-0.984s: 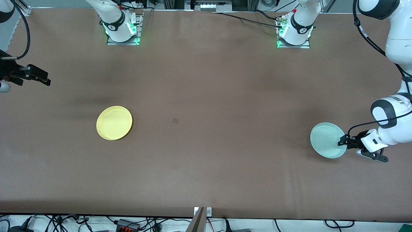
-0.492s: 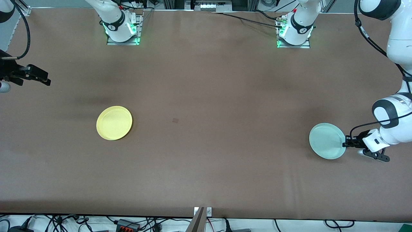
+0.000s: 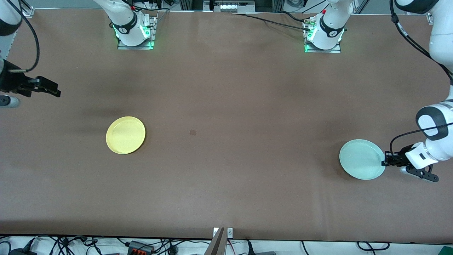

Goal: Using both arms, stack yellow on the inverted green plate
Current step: 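Lift the green plate with the left gripper while the right gripper reaches the yellow plate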

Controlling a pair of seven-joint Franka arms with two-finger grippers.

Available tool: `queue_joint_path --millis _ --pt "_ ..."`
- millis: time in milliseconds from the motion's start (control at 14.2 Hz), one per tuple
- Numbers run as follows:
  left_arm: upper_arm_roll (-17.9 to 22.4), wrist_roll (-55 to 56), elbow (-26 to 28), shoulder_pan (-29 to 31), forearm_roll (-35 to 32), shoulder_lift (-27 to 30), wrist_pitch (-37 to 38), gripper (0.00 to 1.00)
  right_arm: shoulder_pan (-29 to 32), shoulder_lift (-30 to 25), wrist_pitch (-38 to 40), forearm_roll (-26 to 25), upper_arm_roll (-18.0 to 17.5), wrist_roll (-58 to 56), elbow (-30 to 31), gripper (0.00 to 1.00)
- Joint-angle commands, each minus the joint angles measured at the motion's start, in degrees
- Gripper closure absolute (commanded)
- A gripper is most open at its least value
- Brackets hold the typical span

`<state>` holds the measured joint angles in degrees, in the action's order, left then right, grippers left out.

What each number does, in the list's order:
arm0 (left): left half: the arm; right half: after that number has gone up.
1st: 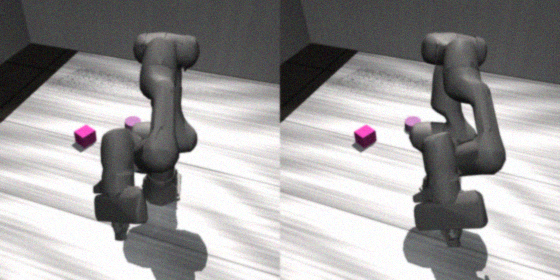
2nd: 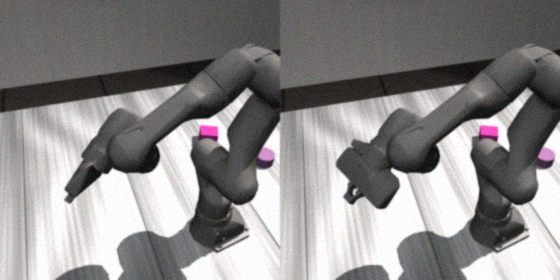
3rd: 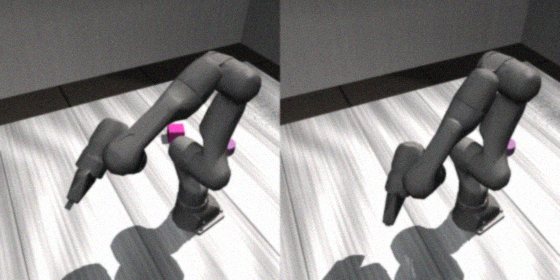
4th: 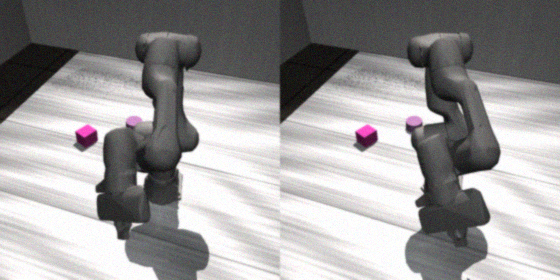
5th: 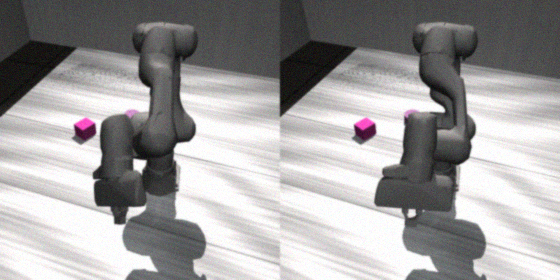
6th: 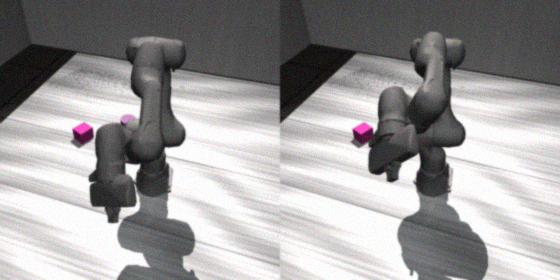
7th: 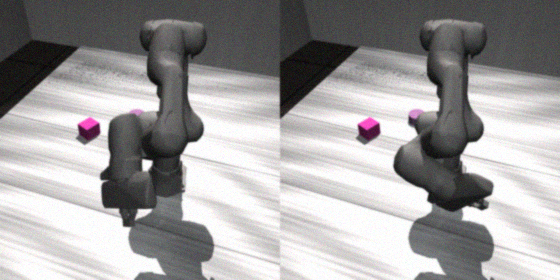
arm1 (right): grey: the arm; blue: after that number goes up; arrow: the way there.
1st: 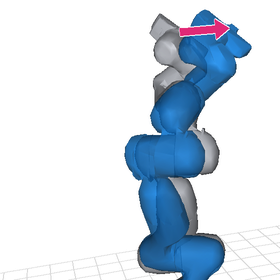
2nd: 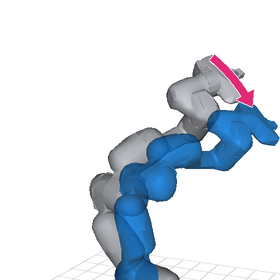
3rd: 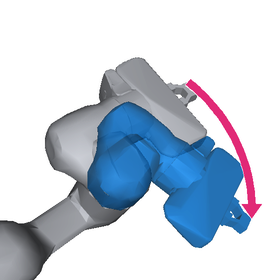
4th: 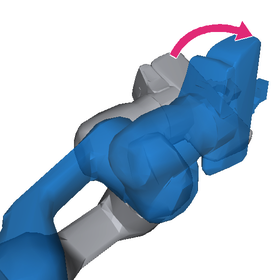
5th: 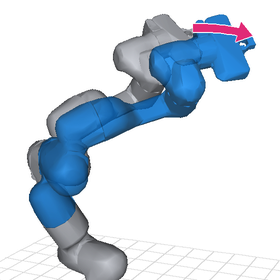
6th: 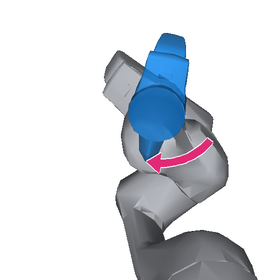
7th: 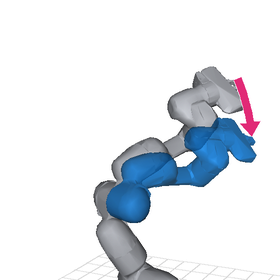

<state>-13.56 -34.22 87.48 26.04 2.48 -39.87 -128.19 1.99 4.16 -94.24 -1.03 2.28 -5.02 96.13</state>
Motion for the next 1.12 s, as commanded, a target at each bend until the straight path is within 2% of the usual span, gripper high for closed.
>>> queue_joint_path --millis 0,281,562,773,1054 --pt "0.46 0.73 0.94 -2.83 -2.9 7.24 6.09 0.99 0.2 2.87 -1.55 -0.19 -0.17 -0.78 -0.42 0.0" --pt "0.11 11.61 0.5 -8.18 -14.93 12.79 13.03 0.99 0.29 6.65 -3.23 -0.46 -0.17 -2.09 -0.59 0.0" --pt "0.02 28.29 -2.05 -17.84 -28.73 13.24 22.53 0.99 0.82 11.39 -6.12 -1.42 0.18 -2.54 -0.77 0.0" --pt "0.11 41.03 -2.14 -26.19 -34.81 13.15 28.59 0.99 0.21 19.46 -11.48 -0.46 -0.34 -1.32 -1.12 0.0" --pt "0.29 55.72 -2.14 -34.45 -40.08 11.84 32.02 0.99 -0.77 21.85 -12.45 1.64 -0.34 -1.31 -1.29 0.0"
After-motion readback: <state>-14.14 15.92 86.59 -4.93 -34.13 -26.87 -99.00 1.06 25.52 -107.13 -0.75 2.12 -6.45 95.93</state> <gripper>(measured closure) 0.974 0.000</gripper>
